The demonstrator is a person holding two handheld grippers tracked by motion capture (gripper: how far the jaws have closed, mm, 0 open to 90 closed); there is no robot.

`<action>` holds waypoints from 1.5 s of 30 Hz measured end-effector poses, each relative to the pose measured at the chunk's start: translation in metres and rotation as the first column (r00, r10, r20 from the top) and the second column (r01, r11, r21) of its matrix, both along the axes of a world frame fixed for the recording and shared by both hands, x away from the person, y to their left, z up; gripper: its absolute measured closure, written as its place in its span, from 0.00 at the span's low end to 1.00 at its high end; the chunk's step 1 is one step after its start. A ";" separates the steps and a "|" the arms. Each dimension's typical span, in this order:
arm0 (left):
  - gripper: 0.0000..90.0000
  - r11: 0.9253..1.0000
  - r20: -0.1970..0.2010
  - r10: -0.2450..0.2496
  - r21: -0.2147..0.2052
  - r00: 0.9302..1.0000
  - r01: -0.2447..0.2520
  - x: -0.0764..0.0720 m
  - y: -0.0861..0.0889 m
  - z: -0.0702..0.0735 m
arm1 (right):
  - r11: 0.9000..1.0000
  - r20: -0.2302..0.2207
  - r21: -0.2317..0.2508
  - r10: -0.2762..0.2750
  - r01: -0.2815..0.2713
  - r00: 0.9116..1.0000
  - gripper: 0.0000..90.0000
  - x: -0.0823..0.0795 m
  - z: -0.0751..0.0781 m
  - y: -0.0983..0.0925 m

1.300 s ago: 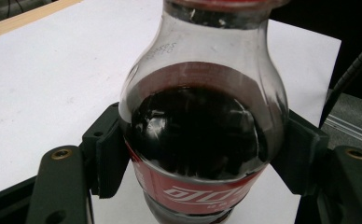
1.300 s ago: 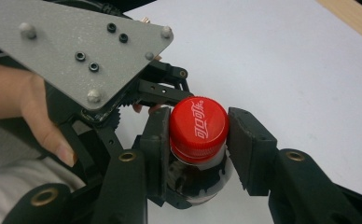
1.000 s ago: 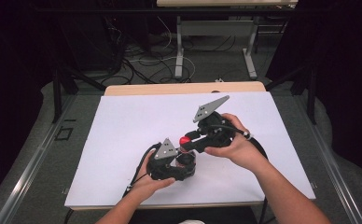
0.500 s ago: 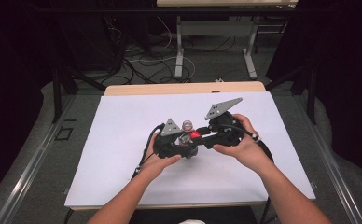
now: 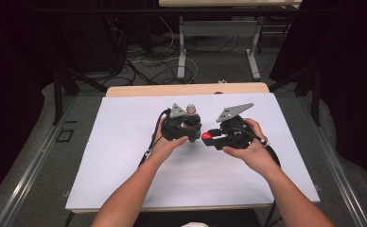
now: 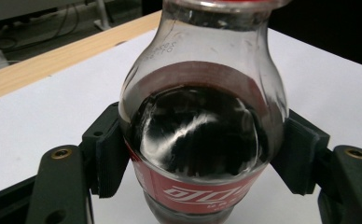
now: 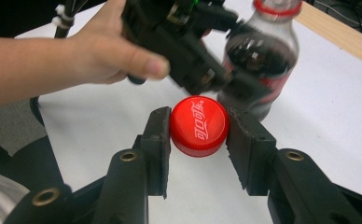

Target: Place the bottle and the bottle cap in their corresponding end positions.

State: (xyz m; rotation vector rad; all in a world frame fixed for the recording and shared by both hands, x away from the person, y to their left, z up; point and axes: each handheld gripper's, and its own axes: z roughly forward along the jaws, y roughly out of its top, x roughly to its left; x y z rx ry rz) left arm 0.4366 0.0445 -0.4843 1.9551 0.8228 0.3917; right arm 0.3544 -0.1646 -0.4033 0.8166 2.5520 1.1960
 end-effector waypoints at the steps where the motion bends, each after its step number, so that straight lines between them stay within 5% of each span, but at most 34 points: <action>1: 0.34 1.000 -0.005 0.007 0.005 1.000 -0.007 0.004 0.000 -0.001 | 1.000 0.001 0.001 -0.002 0.002 1.000 0.68 0.001 -0.002 -0.001; 10: 0.34 0.997 0.019 0.078 0.002 0.997 -0.078 0.033 -0.004 -0.012 | 1.000 -0.009 -0.003 -0.019 0.019 1.000 0.68 0.004 -0.013 -0.007; 17: 0.34 0.995 -0.015 0.099 0.027 0.995 -0.098 0.045 -0.005 -0.023 | 1.000 -0.014 -0.006 -0.029 0.029 0.999 0.68 0.005 -0.025 -0.007; 33: 0.33 0.998 -0.049 0.060 0.033 0.997 -0.059 0.029 -0.001 -0.032 | 1.000 -0.044 0.006 -0.020 0.021 0.999 0.68 0.006 -0.051 0.005; 36: 0.33 0.998 -0.031 0.062 0.032 0.998 -0.061 0.027 -0.002 -0.033 | 1.000 -0.057 -0.018 -0.007 0.006 0.998 0.68 0.008 -0.057 0.009; 45: 0.32 0.998 -0.017 0.054 0.041 0.998 -0.053 0.024 -0.003 -0.036 | 1.000 -0.058 -0.031 0.002 -0.004 0.998 0.67 0.010 -0.091 0.024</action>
